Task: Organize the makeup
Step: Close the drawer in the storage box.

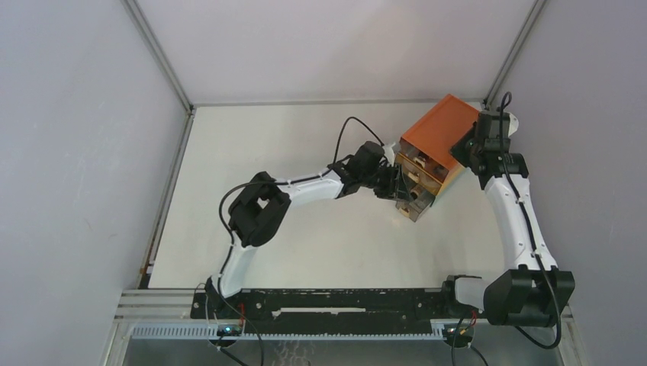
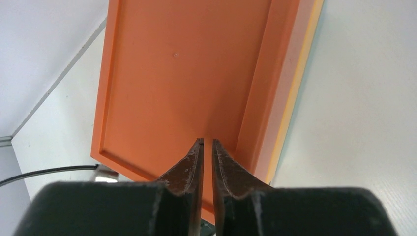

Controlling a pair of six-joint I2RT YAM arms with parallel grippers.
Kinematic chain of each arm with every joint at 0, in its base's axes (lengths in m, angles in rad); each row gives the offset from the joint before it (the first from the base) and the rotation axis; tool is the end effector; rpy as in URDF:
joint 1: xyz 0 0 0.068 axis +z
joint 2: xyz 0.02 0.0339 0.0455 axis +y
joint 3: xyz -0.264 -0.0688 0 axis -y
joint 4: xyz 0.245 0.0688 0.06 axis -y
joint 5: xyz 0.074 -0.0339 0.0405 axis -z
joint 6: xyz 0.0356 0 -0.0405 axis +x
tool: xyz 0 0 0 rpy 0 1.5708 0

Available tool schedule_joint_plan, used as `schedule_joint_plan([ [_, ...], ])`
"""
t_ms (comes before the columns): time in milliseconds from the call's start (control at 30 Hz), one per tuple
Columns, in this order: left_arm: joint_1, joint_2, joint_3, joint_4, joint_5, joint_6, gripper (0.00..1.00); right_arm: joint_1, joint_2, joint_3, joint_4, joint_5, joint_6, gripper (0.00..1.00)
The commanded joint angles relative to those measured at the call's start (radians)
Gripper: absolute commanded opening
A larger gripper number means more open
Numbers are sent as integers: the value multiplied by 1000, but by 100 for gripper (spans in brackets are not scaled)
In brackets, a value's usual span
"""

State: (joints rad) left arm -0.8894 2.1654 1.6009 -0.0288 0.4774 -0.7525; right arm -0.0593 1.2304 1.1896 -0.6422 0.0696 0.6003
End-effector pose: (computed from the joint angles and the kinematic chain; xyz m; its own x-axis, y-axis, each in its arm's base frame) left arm 0.2988 -0.3944 0.1928 -0.8926 0.1369 -0.4297 0.4380 0.4892 -0.7542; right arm 0.2634 -0.0181 0.3432 -0.4561 0.5916 -0.6649 0.4491 0.7980 0.4020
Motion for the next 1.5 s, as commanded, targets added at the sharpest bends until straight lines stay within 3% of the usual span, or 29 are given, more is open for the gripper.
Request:
schedule_joint_plan([
  [0, 12, -84, -51, 215, -108, 0, 40, -1, -42, -24, -61, 9, -16, 18],
  [167, 22, -304, -313, 358, -81, 64, 44, 53, -188, -97, -13, -37, -72, 16],
  [267, 37, -469, -451, 319, -98, 115, 46, 180, -398, -209, 93, -14, -140, 22],
  [367, 92, -620, -512, 221, -131, 130, 49, 355, -476, -291, 140, -76, -214, 30],
  [533, 277, -814, -596, 30, -254, 115, 53, 553, -328, -444, 141, -95, -311, 34],
  [633, 384, -913, -632, -106, -367, 138, 55, 598, -166, -422, 111, -136, -333, 34],
  [767, 484, -1005, -642, -212, -439, 216, 60, 600, 32, -350, 80, -68, -316, 21],
  [900, 517, -1057, -649, -245, -439, 236, 62, 596, 115, -347, 109, 225, -273, 17],
  [1067, 518, -1077, -664, -224, -390, 225, 63, 578, 196, -342, 203, 748, -203, 15],
  [1133, 517, -1067, -674, -199, -348, 214, 64, 585, 198, -319, 220, 847, -181, 15],
  [1200, 507, -1047, -680, -179, -303, 196, 64, 601, 148, -306, 244, 838, -192, 16],
  [1267, 467, -1016, -677, -159, -285, 185, 64, 618, 56, -289, 259, 727, -223, 16],
  [1367, 325, -935, -651, -85, -275, 165, 65, 612, -108, -236, 259, 541, -263, 19],
  [1467, 217, -790, -601, 53, -197, 97, 65, 493, -198, -115, 234, 467, -260, 23],
])
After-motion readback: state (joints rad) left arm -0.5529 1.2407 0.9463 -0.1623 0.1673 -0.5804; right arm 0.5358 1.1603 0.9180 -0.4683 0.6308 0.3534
